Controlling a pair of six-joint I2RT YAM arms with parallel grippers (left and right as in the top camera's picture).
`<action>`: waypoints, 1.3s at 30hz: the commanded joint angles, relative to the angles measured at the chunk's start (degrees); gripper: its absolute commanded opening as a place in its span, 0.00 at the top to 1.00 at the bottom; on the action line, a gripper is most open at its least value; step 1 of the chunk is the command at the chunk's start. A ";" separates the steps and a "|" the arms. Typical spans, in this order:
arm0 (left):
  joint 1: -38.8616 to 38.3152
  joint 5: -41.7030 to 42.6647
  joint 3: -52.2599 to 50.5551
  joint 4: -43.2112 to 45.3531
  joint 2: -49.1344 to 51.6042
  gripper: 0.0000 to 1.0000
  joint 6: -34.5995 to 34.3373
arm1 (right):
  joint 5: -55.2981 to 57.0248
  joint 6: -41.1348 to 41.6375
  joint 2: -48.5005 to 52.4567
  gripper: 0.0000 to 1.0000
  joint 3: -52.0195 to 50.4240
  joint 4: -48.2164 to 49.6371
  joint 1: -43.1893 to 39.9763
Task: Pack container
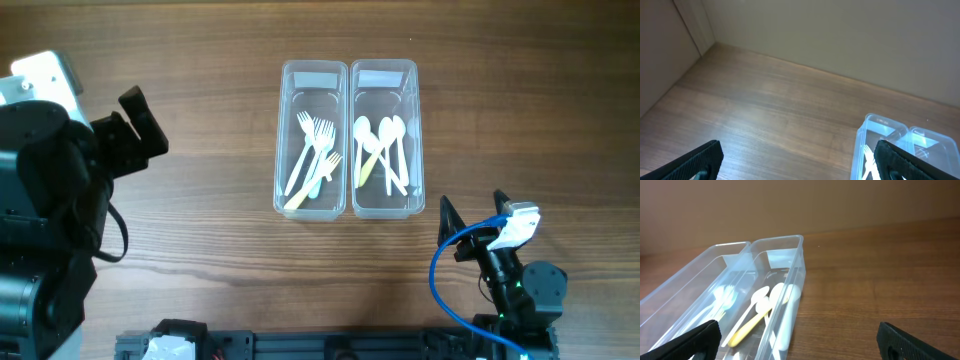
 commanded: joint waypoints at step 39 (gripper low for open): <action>5.77 12.17 -93.88 51.32 -60.83 0.00 -2.69 | 1.01 0.76 -0.46 0.00 -0.68 0.50 0.33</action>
